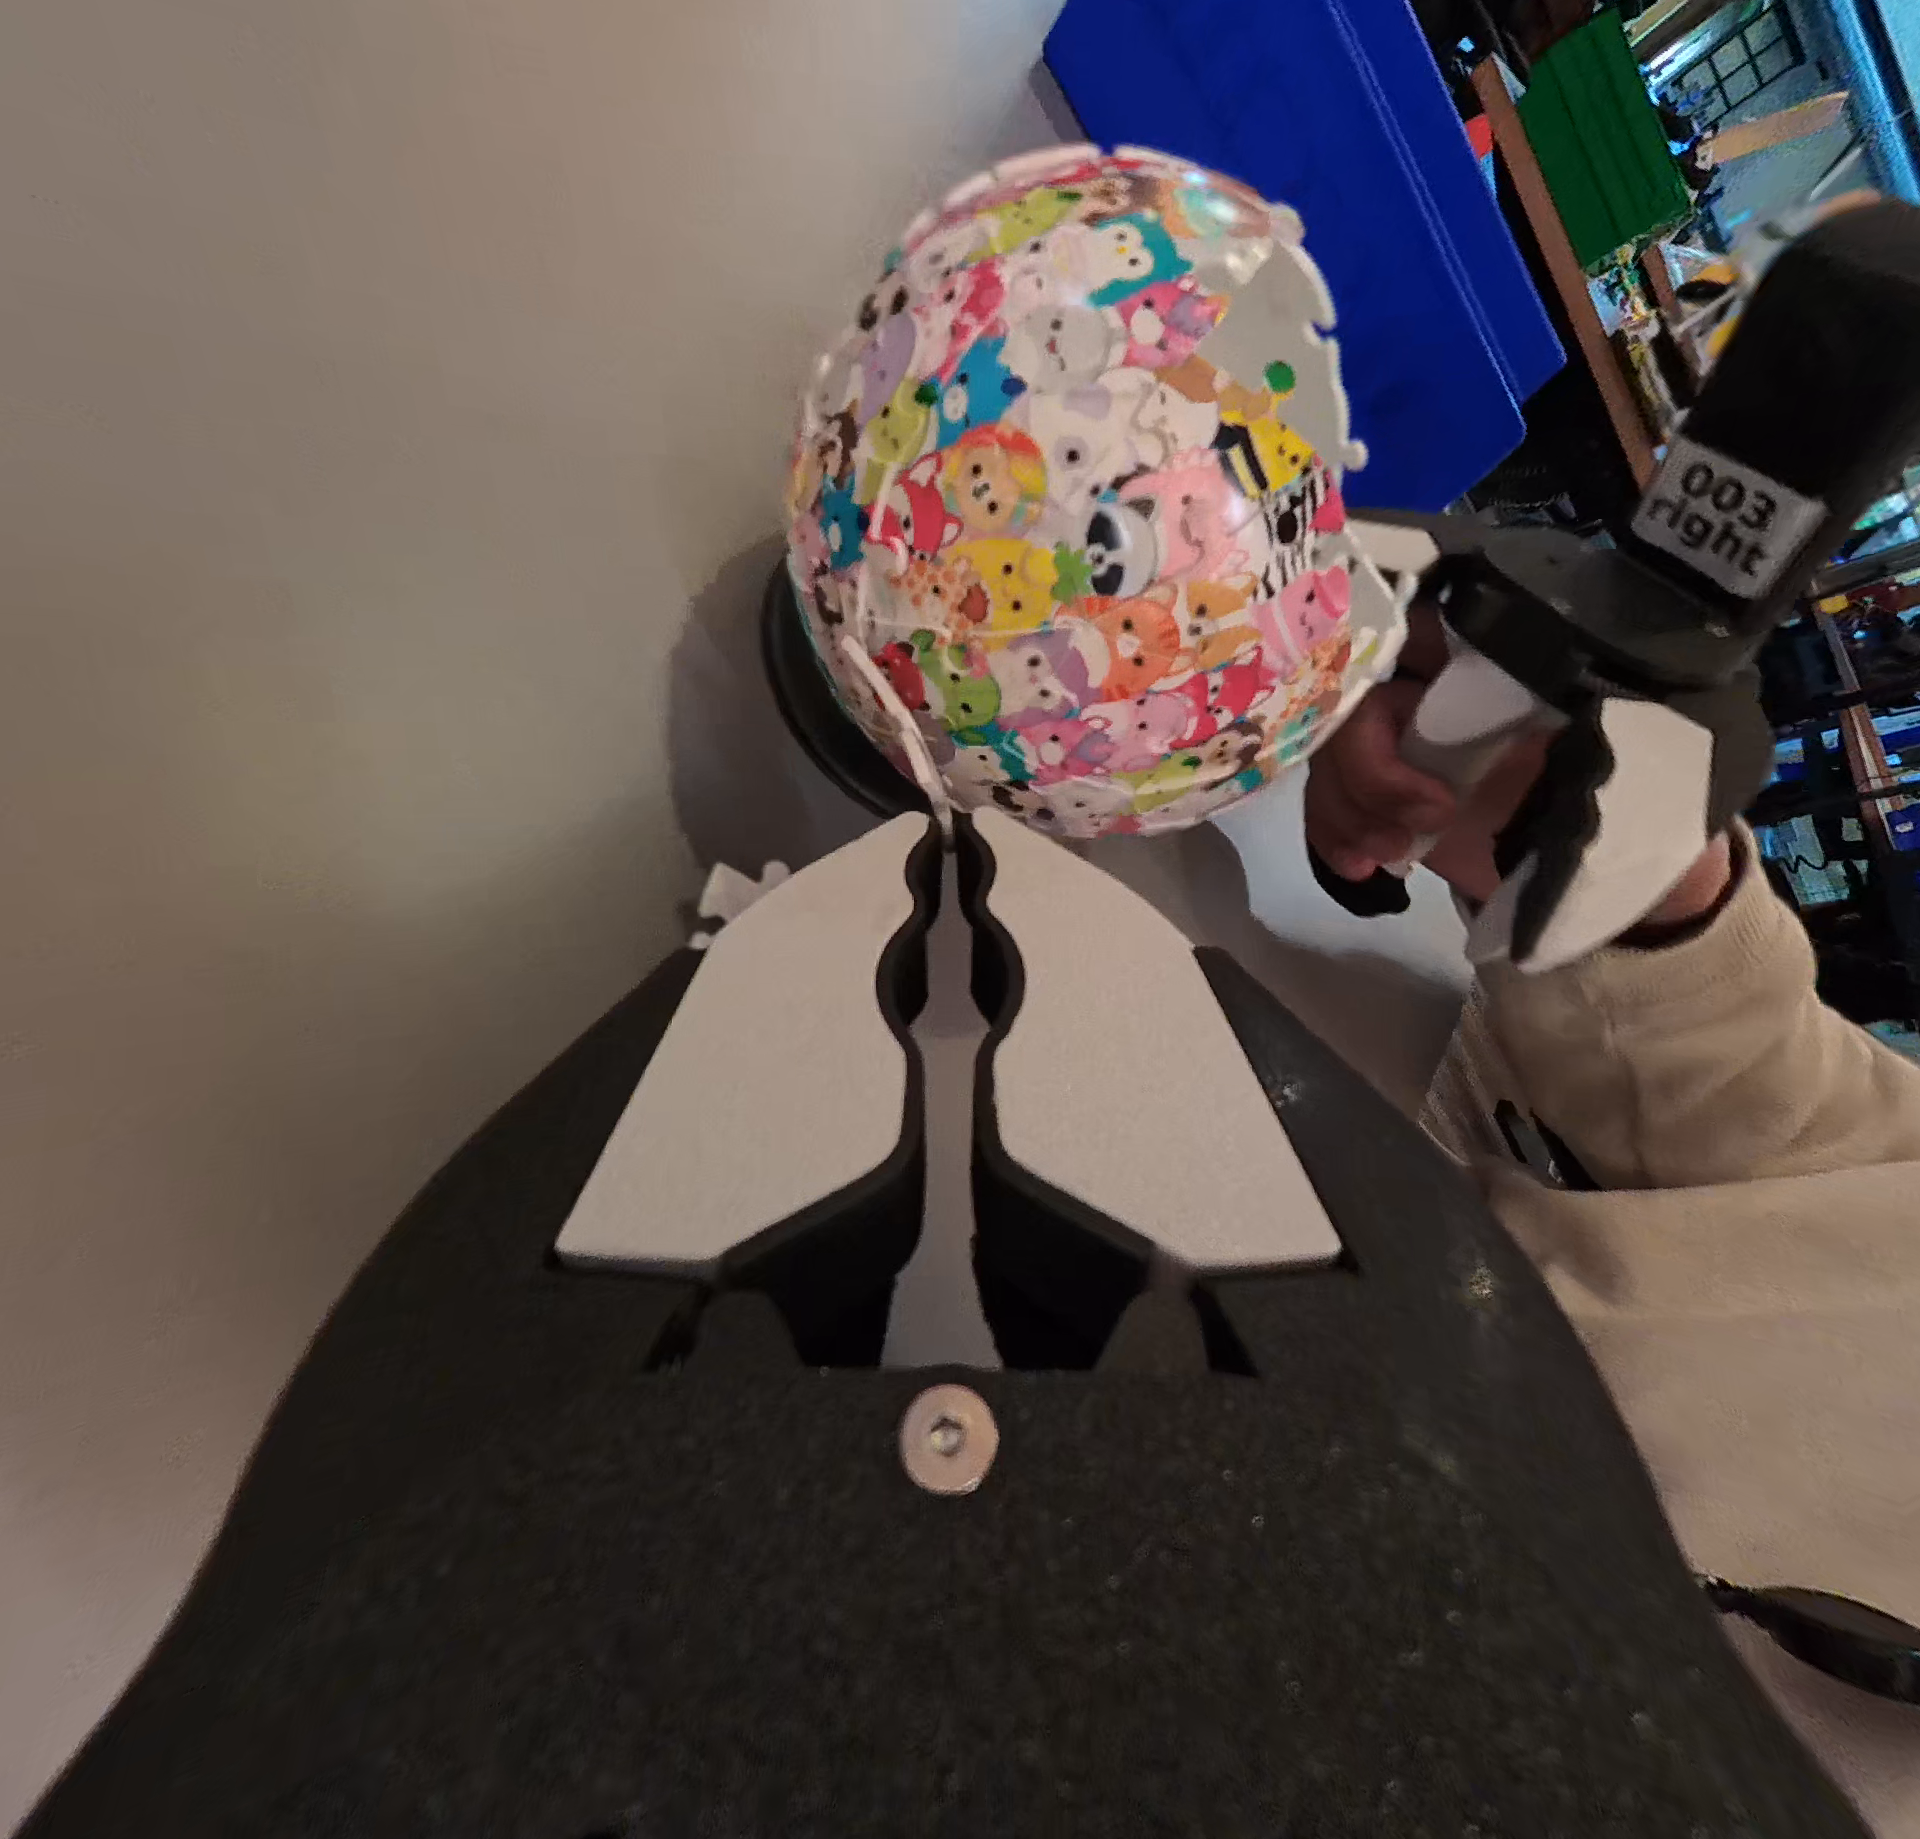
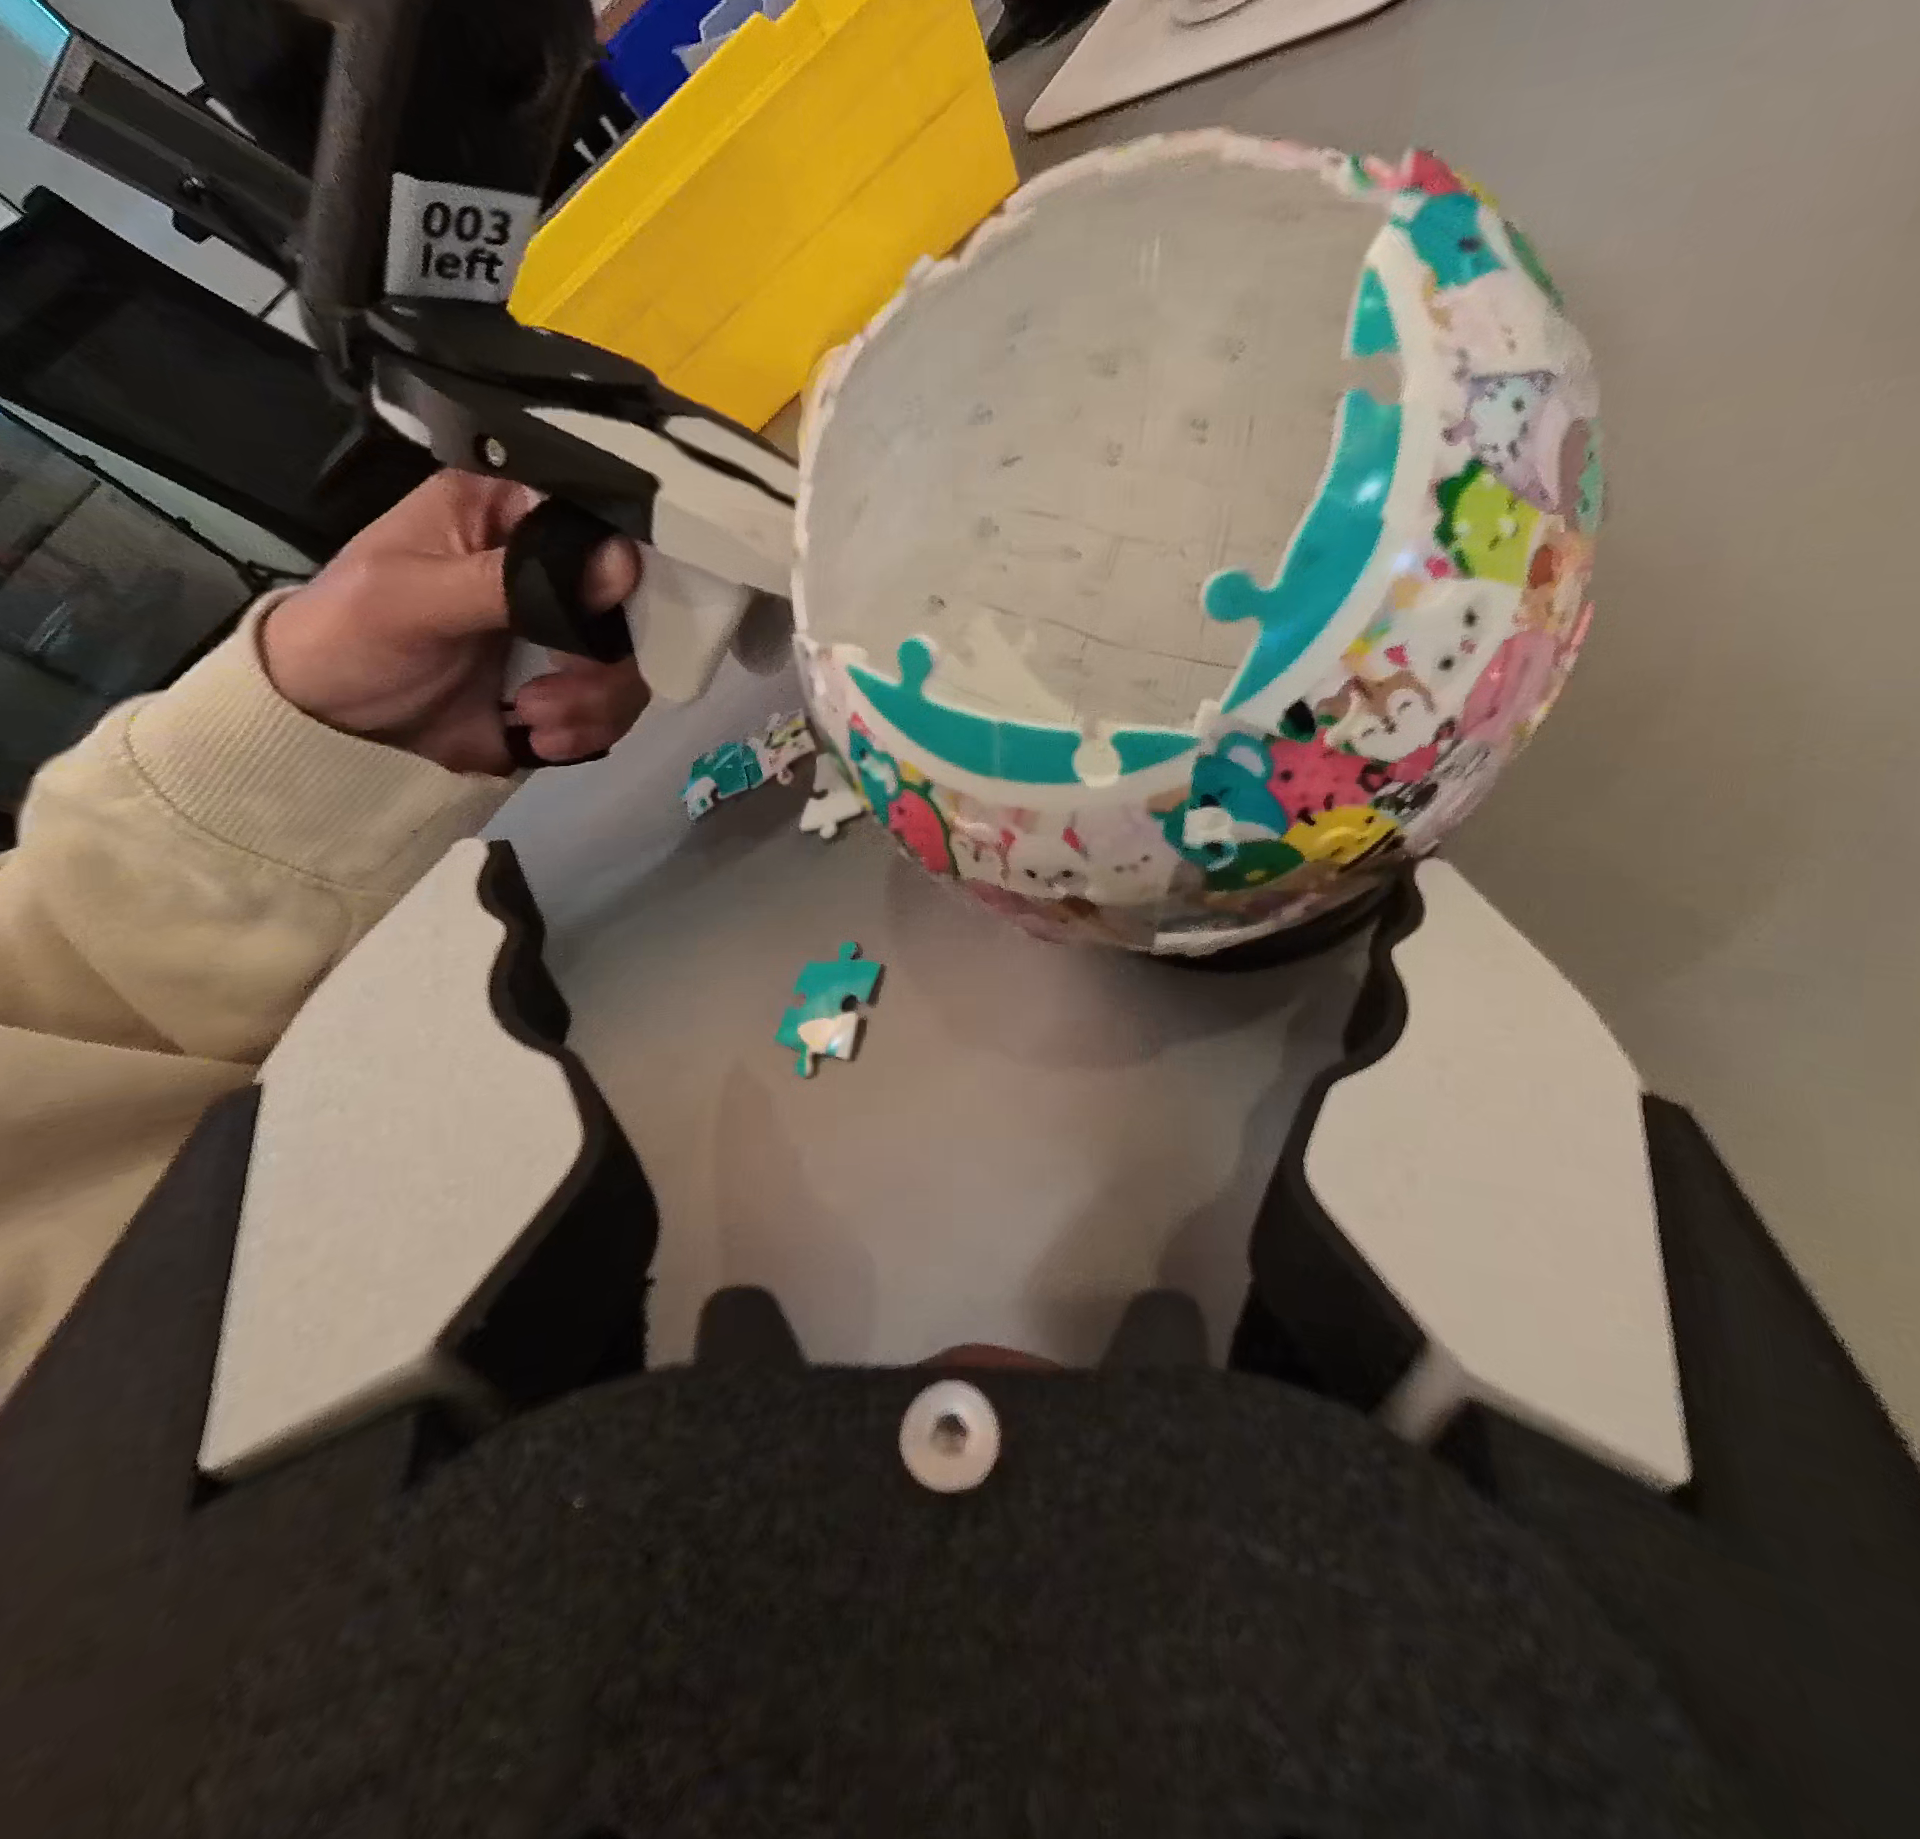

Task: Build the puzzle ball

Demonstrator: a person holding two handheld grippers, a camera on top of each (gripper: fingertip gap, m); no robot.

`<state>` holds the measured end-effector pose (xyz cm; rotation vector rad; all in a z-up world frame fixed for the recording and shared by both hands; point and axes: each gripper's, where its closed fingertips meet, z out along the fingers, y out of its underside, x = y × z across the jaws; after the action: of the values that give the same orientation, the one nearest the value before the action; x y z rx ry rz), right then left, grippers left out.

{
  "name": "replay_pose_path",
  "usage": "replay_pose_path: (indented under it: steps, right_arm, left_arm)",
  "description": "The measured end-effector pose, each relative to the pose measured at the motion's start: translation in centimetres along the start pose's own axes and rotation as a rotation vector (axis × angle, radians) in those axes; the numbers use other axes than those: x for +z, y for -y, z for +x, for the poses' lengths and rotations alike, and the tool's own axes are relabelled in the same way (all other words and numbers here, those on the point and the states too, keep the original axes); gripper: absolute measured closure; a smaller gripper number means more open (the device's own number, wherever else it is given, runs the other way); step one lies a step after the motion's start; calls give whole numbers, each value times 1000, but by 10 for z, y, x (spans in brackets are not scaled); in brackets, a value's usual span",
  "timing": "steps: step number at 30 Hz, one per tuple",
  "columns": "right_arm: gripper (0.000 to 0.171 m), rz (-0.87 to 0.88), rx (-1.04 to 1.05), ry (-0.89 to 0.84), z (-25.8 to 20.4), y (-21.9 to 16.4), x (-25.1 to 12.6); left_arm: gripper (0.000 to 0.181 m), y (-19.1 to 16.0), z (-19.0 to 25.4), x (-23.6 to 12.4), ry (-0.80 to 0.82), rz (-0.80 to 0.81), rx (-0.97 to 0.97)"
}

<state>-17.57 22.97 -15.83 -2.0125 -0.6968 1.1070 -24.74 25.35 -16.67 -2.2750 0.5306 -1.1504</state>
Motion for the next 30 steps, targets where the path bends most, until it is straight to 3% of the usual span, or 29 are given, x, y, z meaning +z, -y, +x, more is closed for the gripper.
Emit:
replay_pose_path:
  steps: [7, 12, 15, 18, 30]
  right_arm:
    - [27, 43, -26, -27, -5, 0, -11]
    - [27, -32, 134, 161, 25, 9, -31]
    - [27, -188, 110, 244, 25, 4, -27]
    - [27, -223, 133, 343, 15, 16, -15]
    - [26, -126, 73, 286, 31, 52, 4]
  left_arm:
    - [180, 16, -17, 0, -21, -36, -12]
    - [180, 9, -18, -8, -82, -151, -46]
    - [180, 2, -16, -5, -96, -221, -68]
    - [180, 8, -19, 4, -88, -236, -68]
    - [180, 42, -22, 22, -83, -136, -78]
